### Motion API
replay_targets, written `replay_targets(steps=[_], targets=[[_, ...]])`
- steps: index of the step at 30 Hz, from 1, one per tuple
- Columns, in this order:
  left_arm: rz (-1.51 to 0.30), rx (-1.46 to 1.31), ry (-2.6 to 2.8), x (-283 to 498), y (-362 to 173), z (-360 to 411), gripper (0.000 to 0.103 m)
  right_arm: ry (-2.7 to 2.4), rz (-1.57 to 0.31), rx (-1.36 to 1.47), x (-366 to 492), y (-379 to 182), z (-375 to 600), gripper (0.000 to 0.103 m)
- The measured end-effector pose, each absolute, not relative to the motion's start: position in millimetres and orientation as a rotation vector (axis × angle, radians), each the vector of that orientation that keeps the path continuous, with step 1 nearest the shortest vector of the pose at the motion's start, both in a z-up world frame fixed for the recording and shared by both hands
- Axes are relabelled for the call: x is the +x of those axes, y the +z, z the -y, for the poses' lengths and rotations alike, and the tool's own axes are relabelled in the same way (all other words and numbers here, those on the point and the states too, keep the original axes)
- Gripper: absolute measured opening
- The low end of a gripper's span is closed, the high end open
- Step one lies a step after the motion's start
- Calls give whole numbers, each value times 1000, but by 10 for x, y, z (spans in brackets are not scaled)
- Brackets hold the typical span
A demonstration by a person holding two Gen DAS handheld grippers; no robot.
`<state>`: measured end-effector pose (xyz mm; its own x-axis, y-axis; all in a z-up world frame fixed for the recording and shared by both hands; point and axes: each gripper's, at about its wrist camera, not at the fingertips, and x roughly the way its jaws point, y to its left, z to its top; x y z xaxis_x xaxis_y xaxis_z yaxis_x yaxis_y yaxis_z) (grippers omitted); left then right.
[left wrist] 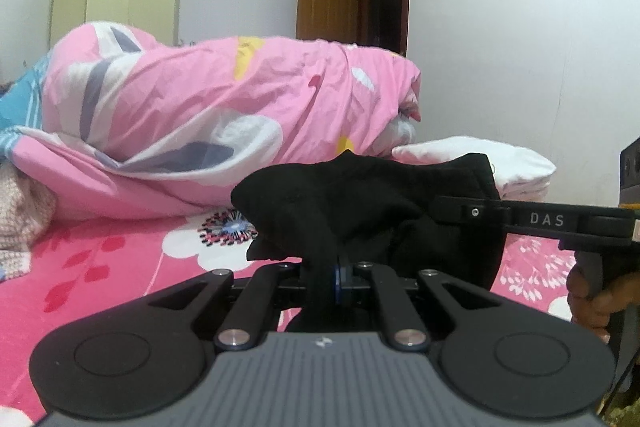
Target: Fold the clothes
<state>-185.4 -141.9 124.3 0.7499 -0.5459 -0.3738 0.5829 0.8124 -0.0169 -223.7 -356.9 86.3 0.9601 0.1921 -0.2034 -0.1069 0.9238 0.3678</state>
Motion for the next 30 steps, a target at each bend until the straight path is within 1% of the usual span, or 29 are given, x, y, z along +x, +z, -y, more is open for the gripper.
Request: replay_targets(steps=[13, 30], targets=[[-282, 58, -622, -2199, 1466, 1442, 8, 142, -177, 390, -2479, 1058, 3617, 6], [-187, 10, -751, -2484, 1728, 1330, 8, -12, -94, 304, -2996, 1508, 3463, 6]])
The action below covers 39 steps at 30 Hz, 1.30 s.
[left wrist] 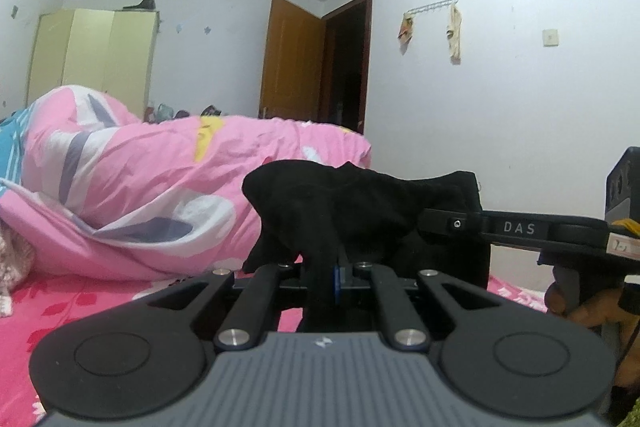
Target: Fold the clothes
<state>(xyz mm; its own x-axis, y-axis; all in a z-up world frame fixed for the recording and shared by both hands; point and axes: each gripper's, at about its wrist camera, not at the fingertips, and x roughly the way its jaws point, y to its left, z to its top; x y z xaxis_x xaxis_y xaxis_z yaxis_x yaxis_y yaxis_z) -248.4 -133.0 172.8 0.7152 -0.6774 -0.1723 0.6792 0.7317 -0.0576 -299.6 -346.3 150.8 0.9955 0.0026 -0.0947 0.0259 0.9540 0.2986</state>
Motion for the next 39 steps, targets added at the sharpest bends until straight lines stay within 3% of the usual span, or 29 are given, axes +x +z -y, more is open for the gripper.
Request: replay_targets(steps=[23, 39], targets=[[-109, -11, -947, -2687, 2086, 1522, 8, -159, -3, 219, -3529, 1931, 3523, 6], [44, 79, -1146, -2398, 2738, 2899, 8, -337, 117, 58, -3579, 2689, 4654, 6]])
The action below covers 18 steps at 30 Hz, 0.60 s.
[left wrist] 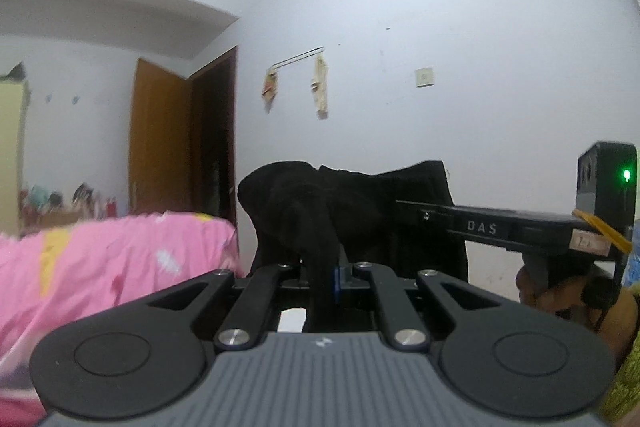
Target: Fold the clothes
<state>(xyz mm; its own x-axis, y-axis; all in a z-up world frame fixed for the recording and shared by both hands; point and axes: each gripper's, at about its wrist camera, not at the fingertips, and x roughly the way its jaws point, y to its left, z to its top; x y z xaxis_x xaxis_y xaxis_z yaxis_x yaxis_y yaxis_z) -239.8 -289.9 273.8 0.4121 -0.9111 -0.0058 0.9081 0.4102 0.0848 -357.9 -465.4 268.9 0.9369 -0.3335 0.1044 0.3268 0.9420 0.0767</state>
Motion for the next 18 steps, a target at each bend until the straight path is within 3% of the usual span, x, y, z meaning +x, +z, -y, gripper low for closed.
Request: replay_targets(steps=[10, 18], targets=[[77, 136, -1177, -2135, 2795, 4002, 8, -452, 151, 36, -3295, 2853, 5637, 6], [41, 145, -1194, -1660, 2638, 4636, 8, -480, 155, 46, -2872, 2603, 6320, 6]])
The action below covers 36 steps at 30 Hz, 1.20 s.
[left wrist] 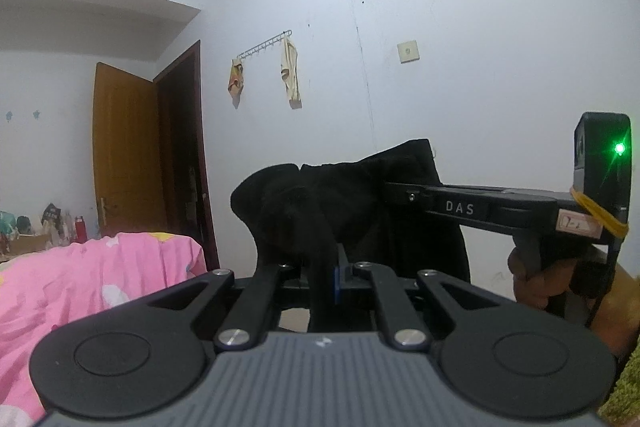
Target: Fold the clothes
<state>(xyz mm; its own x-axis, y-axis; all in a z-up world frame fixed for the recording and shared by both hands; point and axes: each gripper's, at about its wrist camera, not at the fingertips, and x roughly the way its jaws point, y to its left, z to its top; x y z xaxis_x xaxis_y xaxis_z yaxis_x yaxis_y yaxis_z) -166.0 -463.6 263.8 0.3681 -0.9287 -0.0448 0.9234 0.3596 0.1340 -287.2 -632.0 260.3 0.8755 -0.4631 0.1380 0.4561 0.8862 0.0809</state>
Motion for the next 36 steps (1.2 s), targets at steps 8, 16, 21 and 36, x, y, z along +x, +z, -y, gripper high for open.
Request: replay_targets(steps=[8, 16, 21, 36], targets=[[-15, 143, -1186, -1109, 2338, 4966, 8, -477, 155, 76, -2382, 2277, 6781, 6], [-97, 131, -1157, -579, 2071, 5173, 8, -470, 108, 101, -1930, 1977, 7056, 6], [-141, 112, -1148, -313, 1961, 5250, 8, -467, 66, 90, -1738, 1867, 7160, 6], [-374, 51, -1051, 628, 1376, 5521, 8, -389, -211, 76, -718, 1439, 7421, 6]])
